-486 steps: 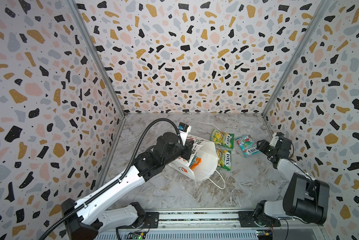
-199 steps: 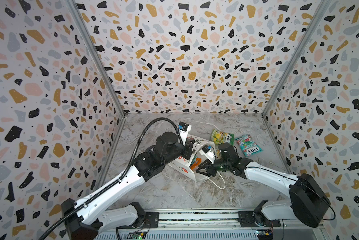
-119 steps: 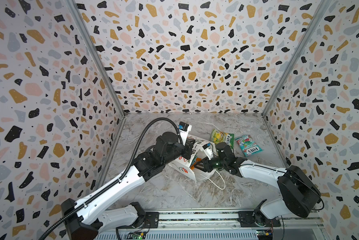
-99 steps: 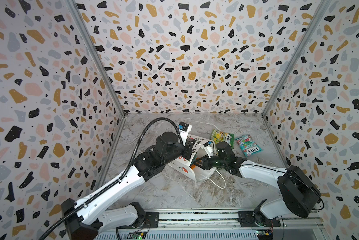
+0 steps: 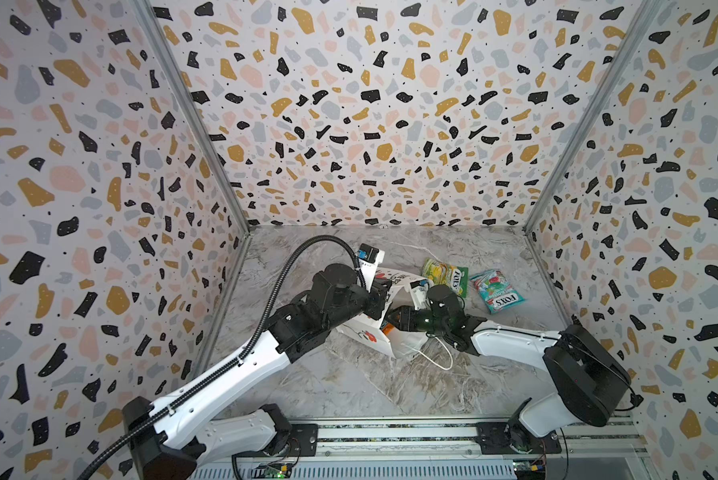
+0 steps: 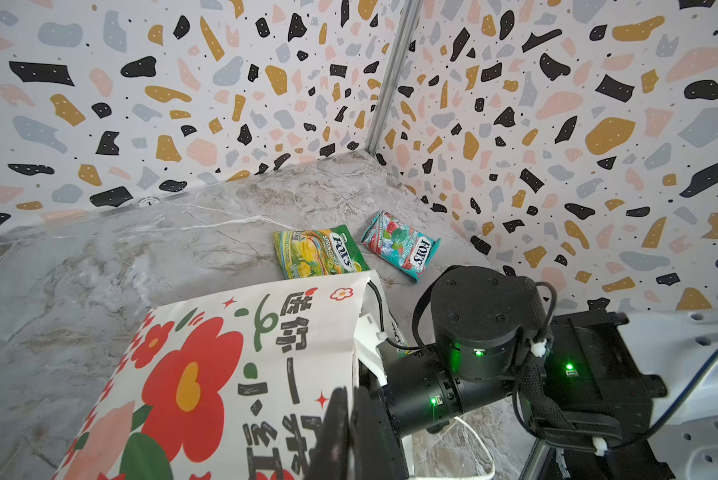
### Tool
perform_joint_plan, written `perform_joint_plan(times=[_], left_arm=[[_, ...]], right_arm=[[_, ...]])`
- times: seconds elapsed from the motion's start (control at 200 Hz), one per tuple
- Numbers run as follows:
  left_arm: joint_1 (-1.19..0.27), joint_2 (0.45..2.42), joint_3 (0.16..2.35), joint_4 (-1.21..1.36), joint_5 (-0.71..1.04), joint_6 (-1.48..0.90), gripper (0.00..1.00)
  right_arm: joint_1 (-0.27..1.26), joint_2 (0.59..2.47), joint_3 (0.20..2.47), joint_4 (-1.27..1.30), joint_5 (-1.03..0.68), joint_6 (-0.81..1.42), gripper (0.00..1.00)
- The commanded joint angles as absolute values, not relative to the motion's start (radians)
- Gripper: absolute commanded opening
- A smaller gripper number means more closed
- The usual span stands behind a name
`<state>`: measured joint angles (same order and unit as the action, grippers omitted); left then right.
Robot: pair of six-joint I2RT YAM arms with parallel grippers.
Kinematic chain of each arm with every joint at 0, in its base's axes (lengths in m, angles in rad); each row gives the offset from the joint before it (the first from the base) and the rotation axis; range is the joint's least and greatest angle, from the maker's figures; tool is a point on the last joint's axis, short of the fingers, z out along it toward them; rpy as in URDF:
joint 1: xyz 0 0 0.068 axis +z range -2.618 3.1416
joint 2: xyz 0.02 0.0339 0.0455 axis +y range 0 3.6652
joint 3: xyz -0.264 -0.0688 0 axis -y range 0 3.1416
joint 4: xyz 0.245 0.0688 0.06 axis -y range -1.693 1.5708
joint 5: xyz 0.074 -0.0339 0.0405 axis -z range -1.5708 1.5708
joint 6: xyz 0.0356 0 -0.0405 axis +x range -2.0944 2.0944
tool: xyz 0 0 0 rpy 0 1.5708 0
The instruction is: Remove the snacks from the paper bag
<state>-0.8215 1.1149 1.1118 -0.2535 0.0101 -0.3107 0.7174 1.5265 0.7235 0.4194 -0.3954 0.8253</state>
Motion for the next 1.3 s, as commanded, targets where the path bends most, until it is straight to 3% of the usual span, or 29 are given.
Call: perform_joint_plan(times=[0.0, 0.741, 0.831, 0.971, 1.297], left_arm=[[-0.828, 1.112, 1.126, -0.206, 0.022, -0.314, 0.00], [-0.828, 1.121, 1.137, -0.207, 0.043, -0.310, 0.00], [-0.827, 1.120, 1.138, -0.212, 0.037, -0.308, 0.00], [-0.828, 1.106, 1.132, -0.227, 0.002, -0.304, 0.00], [-0.828, 1.075, 1.115, -0.271, -0.134, -0.298, 0.00]], right_arm=[[0.712, 1.534, 0.765, 0.411, -0.341, 0.867, 0.41], [0.777, 1.760, 0.952, 0.395, -0.395, 0.873, 0.41], [0.788, 1.786, 0.965, 0.400, -0.402, 0.870, 0.30], [0.790, 1.760, 0.937, 0.446, -0.410, 0.861, 0.00], [0.789, 1.557, 0.845, 0.355, -0.284, 0.780, 0.00]])
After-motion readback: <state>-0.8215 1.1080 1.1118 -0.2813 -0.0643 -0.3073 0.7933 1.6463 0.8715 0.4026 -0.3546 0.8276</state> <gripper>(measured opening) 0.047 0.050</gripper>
